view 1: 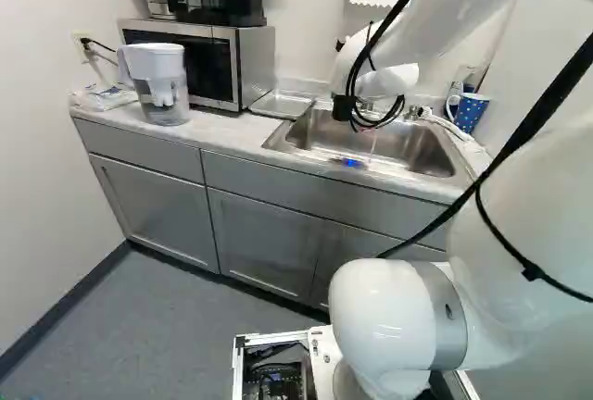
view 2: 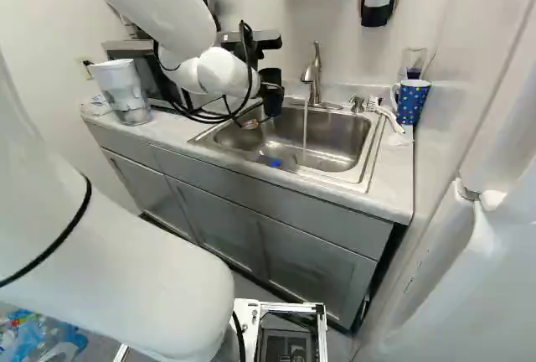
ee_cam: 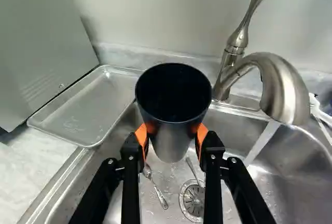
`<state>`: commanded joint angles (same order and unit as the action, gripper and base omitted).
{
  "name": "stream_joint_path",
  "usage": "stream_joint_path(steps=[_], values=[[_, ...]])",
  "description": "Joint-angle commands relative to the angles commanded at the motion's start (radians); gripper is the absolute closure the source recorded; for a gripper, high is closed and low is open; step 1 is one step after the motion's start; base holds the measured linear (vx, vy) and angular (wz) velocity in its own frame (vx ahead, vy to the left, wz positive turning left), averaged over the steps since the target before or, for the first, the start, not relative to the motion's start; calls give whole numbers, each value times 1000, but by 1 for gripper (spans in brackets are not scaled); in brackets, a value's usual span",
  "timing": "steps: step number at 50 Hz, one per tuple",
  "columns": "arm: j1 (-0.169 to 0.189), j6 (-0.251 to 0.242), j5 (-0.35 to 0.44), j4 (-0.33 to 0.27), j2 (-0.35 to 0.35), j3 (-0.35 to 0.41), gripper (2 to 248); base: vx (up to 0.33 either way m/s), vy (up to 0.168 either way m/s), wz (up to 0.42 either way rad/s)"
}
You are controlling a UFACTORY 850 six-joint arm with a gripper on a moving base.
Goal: Rinse the cup and place it in the tray
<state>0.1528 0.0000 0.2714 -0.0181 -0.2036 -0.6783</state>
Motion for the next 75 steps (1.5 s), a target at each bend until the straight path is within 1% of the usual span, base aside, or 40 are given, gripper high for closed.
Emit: stream_joint_path(steps=[14,38,75], values=[[0,0,-31,0,-24,-9,137,0,0,0],[0,0,-40,0,-62,-28,137,0,0,0],[0,0,-40,0,-62,-28,137,0,0,0]])
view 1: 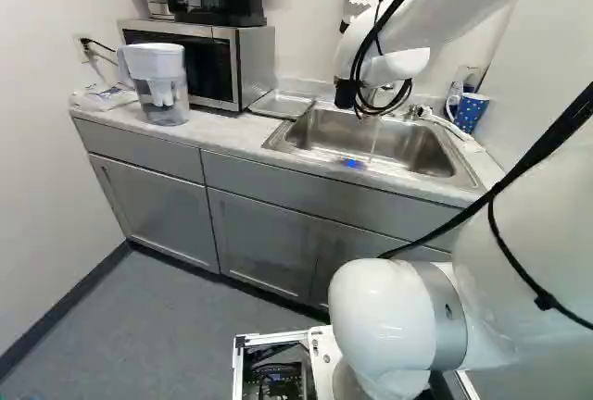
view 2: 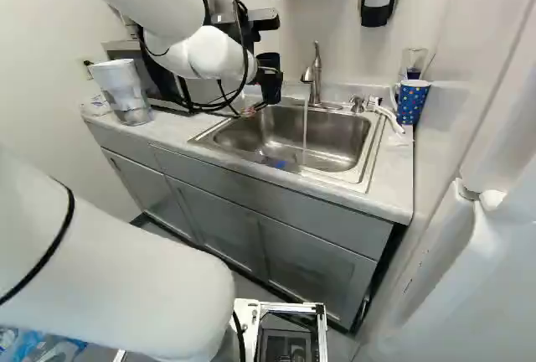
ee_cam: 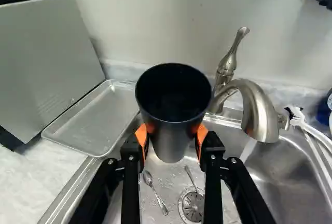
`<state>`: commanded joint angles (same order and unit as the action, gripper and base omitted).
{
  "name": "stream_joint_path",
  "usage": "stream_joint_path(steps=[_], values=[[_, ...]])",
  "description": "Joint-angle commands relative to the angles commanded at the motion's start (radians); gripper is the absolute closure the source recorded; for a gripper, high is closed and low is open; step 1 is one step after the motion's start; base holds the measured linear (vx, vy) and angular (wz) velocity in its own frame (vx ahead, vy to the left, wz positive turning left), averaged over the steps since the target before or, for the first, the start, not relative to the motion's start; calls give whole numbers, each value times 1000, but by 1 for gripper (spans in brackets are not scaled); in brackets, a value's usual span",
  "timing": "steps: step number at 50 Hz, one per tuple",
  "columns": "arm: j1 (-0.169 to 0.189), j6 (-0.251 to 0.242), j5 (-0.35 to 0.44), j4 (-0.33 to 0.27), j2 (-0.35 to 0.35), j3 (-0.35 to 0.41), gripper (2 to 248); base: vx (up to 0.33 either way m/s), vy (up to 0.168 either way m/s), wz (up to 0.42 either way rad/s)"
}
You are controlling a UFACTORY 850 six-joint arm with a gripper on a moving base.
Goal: Rinse the cup and place it in the tray
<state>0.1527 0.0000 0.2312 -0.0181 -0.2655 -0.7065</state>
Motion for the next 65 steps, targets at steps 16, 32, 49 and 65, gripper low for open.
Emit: stream_joint_path(steps=[16,32,49,65], values=[[0,0,0,0,0,0,137,0,0,0],[0,128,0,0,0,0,137,0,0,0],[0,306,0,0,0,0,137,0,0,0],[0,474,0,0,0,0,137,0,0,0]])
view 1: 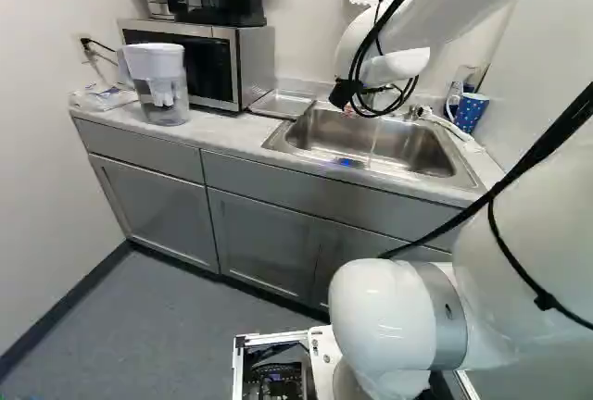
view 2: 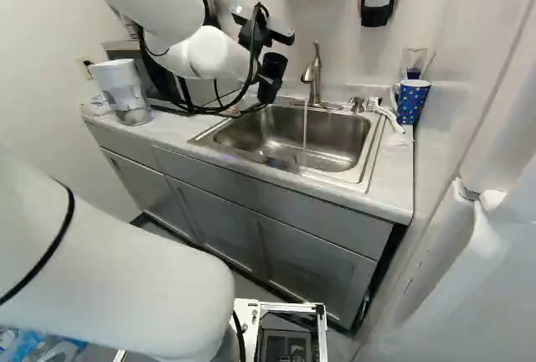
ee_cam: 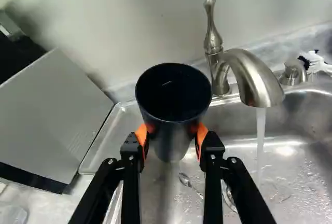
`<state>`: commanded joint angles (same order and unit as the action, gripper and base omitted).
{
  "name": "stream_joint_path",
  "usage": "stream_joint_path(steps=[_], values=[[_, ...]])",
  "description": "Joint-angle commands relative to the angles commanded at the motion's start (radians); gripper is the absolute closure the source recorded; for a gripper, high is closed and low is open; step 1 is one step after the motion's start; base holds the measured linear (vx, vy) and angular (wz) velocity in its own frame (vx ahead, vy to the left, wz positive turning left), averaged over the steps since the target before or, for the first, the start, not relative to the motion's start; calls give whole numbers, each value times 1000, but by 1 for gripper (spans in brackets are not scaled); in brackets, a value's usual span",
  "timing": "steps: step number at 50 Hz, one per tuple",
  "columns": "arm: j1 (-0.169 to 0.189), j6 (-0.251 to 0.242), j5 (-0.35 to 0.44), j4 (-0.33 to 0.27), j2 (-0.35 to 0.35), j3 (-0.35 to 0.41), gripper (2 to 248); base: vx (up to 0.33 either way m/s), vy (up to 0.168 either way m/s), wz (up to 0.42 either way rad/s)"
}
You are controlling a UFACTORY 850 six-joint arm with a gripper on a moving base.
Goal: Rinse the cup and place it in the tray
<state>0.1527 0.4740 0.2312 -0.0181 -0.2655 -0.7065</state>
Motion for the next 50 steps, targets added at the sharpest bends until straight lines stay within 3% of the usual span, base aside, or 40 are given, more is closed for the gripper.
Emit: stream_joint_path(steps=[50], values=[[0,526,0,0,0,0,137,0,0,0]])
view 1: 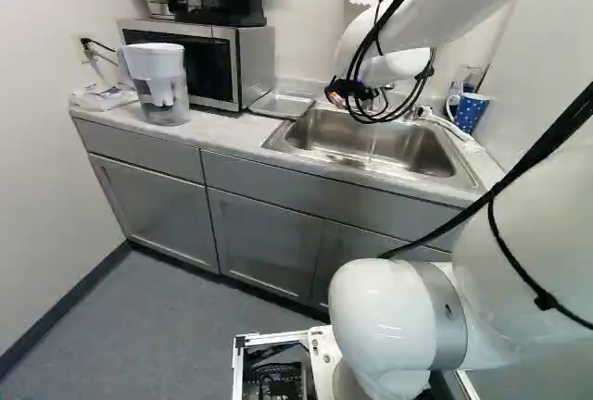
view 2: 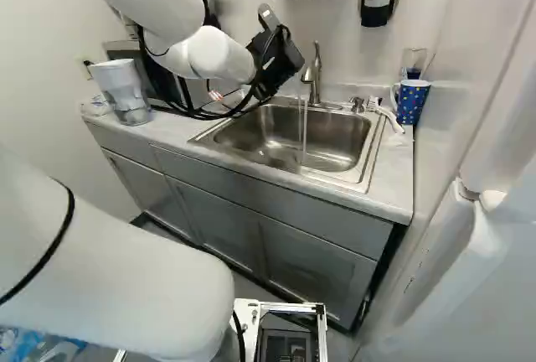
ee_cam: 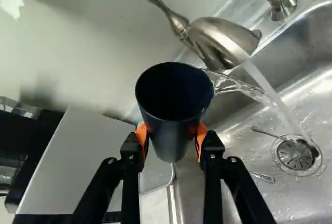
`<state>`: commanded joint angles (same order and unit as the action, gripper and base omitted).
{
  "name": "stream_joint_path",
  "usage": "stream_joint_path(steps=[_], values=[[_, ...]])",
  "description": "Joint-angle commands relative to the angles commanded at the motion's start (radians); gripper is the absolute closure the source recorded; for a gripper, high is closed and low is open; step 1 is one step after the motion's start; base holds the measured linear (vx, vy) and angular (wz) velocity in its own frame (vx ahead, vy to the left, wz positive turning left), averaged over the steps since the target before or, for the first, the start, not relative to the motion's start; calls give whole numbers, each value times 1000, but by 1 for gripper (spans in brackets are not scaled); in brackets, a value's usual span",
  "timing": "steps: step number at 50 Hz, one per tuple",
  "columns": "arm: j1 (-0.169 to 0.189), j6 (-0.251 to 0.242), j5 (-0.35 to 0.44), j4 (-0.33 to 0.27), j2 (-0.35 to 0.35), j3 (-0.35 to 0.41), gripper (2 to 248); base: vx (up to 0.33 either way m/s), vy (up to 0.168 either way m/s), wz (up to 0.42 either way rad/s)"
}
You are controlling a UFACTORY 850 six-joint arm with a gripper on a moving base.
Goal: Rinse the cup and place it in the tray
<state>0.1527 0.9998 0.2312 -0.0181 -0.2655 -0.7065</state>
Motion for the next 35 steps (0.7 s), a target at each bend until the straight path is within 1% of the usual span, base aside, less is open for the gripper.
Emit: stream_joint_path(steps=[35], values=[[0,368,0,0,0,0,137,0,0,0]])
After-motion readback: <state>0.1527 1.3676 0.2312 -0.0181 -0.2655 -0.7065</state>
